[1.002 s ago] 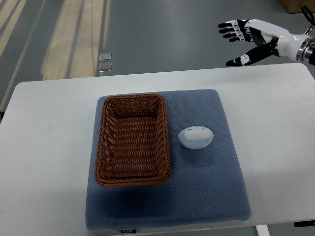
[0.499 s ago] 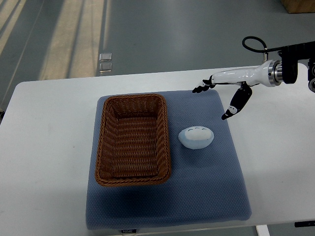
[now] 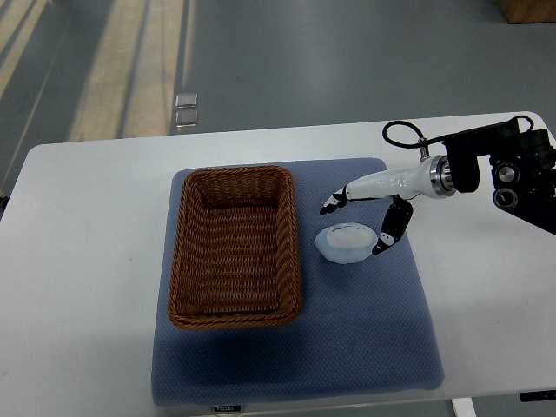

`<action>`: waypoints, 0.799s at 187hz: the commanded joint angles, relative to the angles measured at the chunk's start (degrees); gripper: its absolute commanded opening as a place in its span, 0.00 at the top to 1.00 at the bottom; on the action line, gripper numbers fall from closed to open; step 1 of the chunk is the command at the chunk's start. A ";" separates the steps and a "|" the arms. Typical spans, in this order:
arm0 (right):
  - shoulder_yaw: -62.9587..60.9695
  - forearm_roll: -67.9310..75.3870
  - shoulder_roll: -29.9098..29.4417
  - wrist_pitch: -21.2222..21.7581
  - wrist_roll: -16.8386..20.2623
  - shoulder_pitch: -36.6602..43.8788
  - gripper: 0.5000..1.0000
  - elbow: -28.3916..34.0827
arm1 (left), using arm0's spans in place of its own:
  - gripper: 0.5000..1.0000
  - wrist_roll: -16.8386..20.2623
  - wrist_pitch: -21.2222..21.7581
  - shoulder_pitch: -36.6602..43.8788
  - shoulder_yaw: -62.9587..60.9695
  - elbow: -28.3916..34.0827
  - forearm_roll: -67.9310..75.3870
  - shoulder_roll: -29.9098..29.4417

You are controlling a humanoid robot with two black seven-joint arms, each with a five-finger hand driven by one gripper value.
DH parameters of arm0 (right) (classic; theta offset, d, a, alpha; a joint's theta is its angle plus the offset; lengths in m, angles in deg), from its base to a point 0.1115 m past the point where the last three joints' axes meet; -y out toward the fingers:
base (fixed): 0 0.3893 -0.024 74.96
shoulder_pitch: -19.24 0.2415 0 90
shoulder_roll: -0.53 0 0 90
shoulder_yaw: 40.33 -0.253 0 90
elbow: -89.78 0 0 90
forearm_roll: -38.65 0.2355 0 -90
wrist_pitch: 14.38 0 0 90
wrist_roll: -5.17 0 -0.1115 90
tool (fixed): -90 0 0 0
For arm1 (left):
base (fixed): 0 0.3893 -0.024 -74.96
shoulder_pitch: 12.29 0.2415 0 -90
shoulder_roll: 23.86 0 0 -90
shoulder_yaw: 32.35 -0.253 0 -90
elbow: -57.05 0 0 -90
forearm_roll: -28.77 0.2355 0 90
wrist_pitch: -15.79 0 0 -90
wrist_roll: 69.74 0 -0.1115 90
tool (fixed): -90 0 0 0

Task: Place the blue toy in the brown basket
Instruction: 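Swing the right hand down and reach toward the light blue plush toy, then close the right hand's fingers around the light blue plush toy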

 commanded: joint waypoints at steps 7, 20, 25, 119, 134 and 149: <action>0.03 -1.96 -2.06 -0.56 0.31 -1.90 0.19 -2.06 | 0.00 0.00 -0.02 0.00 -0.03 0.00 0.00 0.00; 0.11 -2.48 -3.29 -1.35 0.31 -2.17 0.19 -3.55 | 0.00 0.00 -0.02 0.00 -0.03 0.00 0.00 0.00; 0.11 -2.48 -3.47 -1.44 0.31 -2.17 0.19 -3.82 | 0.00 0.00 -0.02 0.00 -0.03 0.00 0.00 0.00; 0.11 -2.66 -5.84 -1.44 0.05 -3.57 0.51 -5.05 | 0.00 0.00 -0.02 0.00 0.05 0.00 0.00 0.00; 0.11 -2.83 -5.93 -1.44 0.05 -3.49 0.67 -5.40 | 0.00 0.00 -0.02 0.00 -0.03 0.00 0.00 0.00; 0.11 -2.83 -6.11 -1.35 0.05 -3.49 0.83 -5.58 | 0.00 0.00 -0.02 0.00 0.05 0.00 0.00 0.00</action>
